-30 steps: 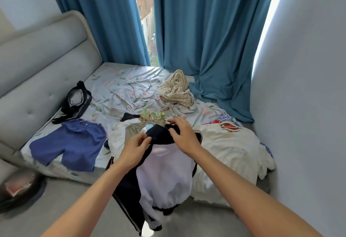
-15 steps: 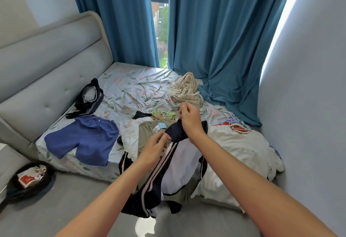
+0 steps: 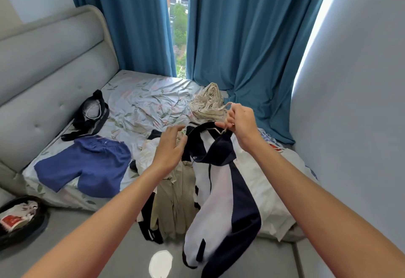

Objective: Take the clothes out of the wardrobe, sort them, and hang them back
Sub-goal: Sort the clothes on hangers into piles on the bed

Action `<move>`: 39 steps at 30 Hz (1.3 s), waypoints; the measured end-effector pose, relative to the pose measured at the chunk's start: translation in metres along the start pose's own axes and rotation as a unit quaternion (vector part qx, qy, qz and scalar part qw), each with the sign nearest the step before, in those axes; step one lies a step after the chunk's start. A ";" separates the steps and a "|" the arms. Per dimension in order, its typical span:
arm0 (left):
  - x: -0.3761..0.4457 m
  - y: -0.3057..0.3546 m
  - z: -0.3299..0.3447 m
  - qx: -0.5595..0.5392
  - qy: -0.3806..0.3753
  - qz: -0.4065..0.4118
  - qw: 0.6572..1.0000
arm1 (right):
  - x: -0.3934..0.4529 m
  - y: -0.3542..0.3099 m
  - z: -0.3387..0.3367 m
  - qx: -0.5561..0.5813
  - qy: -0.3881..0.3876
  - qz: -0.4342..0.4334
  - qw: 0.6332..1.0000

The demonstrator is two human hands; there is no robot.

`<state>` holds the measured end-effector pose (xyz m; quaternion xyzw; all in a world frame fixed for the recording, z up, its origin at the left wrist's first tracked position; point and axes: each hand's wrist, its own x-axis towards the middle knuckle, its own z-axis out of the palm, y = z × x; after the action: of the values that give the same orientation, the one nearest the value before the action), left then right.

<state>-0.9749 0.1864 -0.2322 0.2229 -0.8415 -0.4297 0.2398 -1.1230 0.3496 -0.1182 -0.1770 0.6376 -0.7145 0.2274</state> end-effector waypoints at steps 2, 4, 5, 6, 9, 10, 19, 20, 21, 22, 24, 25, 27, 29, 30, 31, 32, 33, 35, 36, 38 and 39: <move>0.006 0.002 0.003 0.023 -0.024 0.019 0.999 | -0.002 -0.003 -0.010 0.014 0.018 0.002 1.000; 0.012 0.008 0.010 0.049 -0.055 0.051 0.996 | -0.005 -0.004 -0.023 0.014 0.024 0.003 1.000; 0.015 0.010 0.014 0.059 -0.076 0.065 0.993 | -0.008 -0.004 -0.030 0.010 0.025 0.006 1.000; 0.018 0.012 0.020 0.071 -0.099 0.077 0.990 | -0.011 -0.004 -0.037 0.004 0.026 0.008 1.000; 0.024 0.015 0.044 0.119 -0.175 0.096 0.973 | -0.021 -0.001 -0.060 -0.011 0.030 0.011 0.999; 0.024 0.016 0.054 0.135 -0.197 0.099 0.966 | -0.025 0.000 -0.068 -0.017 0.033 0.013 0.999; -0.015 0.048 0.145 -0.021 -0.244 0.014 0.970 | -0.064 0.014 -0.171 -0.076 0.071 -0.005 0.995; -0.021 0.051 0.156 -0.025 -0.234 0.007 0.972 | -0.068 0.018 -0.188 -0.115 0.069 -0.016 0.991; -0.027 0.055 0.167 -0.022 -0.227 0.000 0.974 | -0.074 0.021 -0.205 -0.160 0.066 -0.025 0.985; -0.032 0.057 0.178 -0.017 -0.222 -0.008 0.975 | -0.081 0.025 -0.222 -0.201 0.063 -0.028 0.977; -0.043 0.062 0.198 0.000 -0.218 -0.020 0.976 | -0.095 0.039 -0.258 -0.275 0.052 -0.011 0.960; -0.048 0.067 0.206 0.012 -0.216 -0.027 0.976 | -0.104 0.047 -0.276 -0.306 0.043 0.010 0.951; -0.058 0.080 0.222 0.036 -0.213 -0.033 0.976 | -0.119 0.067 -0.310 -0.365 0.015 0.047 0.930; -0.066 0.096 0.237 0.055 -0.209 -0.032 0.976 | -0.133 0.081 -0.337 -0.422 -0.016 0.072 0.903; -0.069 0.102 0.243 0.062 -0.207 -0.030 0.976 | -0.138 0.085 -0.347 -0.439 -0.026 0.081 0.895; -0.072 0.108 0.250 0.066 -0.208 -0.029 0.976 | -0.141 0.088 -0.357 -0.448 -0.028 0.083 0.890; -0.075 0.112 0.257 0.066 -0.210 -0.030 0.975 | -0.142 0.091 -0.366 -0.451 -0.023 0.080 0.889; -0.077 0.117 0.263 0.064 -0.214 -0.034 0.974 | -0.143 0.092 -0.374 -0.451 -0.015 0.075 0.889; -0.082 0.125 0.277 0.059 -0.219 -0.039 0.973 | -0.140 0.095 -0.392 -0.445 0.001 0.059 0.894; -0.084 0.127 0.284 0.056 -0.219 -0.038 0.973 | -0.138 0.096 -0.400 -0.440 0.009 0.051 0.896; -0.089 0.132 0.296 0.041 -0.220 -0.038 0.974 | -0.133 0.095 -0.413 -0.440 0.022 0.040 0.897; -0.090 0.133 0.301 0.032 -0.221 -0.037 0.974 | -0.130 0.096 -0.419 -0.440 0.024 0.035 0.897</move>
<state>-1.1062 0.4949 -0.2960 0.1607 -0.8781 -0.4501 0.0243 -1.2326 0.7610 -0.2605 -0.2196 0.8978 -0.3568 0.1356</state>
